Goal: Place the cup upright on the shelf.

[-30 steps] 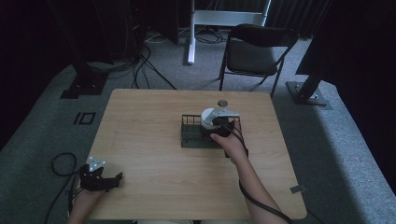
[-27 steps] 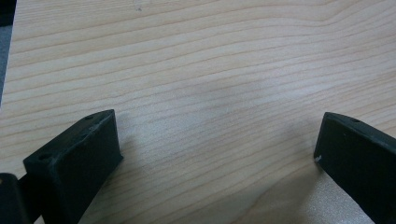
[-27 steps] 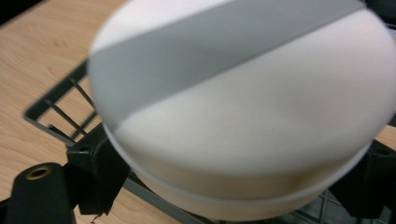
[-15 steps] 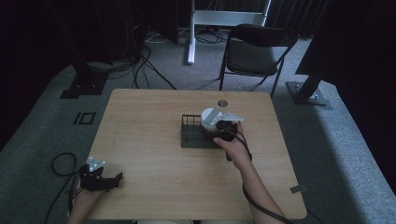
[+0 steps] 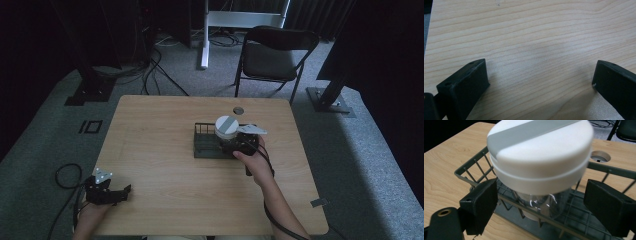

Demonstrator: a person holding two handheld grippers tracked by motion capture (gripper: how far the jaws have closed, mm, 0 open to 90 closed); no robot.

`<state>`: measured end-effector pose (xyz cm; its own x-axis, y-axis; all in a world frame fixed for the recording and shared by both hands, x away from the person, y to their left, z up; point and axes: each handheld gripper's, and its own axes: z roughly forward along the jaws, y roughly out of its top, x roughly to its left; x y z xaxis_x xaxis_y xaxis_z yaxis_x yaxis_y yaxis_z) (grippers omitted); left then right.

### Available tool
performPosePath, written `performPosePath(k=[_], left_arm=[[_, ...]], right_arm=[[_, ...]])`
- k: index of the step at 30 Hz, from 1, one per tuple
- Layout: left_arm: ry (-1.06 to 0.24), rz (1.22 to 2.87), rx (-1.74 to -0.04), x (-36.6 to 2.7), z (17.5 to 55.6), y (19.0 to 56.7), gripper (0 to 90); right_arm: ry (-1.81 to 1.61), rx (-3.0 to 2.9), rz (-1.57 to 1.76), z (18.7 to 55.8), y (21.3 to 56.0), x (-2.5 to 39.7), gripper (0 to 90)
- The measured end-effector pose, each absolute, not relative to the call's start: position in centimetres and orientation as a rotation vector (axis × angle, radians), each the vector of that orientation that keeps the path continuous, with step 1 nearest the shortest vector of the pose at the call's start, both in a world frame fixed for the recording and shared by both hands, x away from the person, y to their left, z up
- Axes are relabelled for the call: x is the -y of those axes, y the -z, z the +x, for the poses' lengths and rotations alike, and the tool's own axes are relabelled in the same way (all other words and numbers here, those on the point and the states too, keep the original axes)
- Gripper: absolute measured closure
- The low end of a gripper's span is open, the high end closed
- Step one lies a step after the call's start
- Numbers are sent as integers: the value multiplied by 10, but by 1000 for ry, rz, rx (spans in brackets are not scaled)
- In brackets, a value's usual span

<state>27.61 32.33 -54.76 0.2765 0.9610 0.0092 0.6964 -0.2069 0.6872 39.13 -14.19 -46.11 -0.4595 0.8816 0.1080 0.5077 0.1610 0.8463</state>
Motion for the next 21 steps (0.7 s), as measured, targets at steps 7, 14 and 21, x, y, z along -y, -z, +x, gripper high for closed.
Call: performPosePath(k=[7,14,21], left_arm=[[-602,1980,-1485,-323,276,548,5],[-602,1980,-1485,-323,276,548,5],[-602,1980,-1485,-323,276,548,5]], right_arm=[[-1227,-2023,1307,384,462,152,119],[-1252,-2003,1296,371,460,163,119],[-1257,-1998,1282,357,461,175,119]])
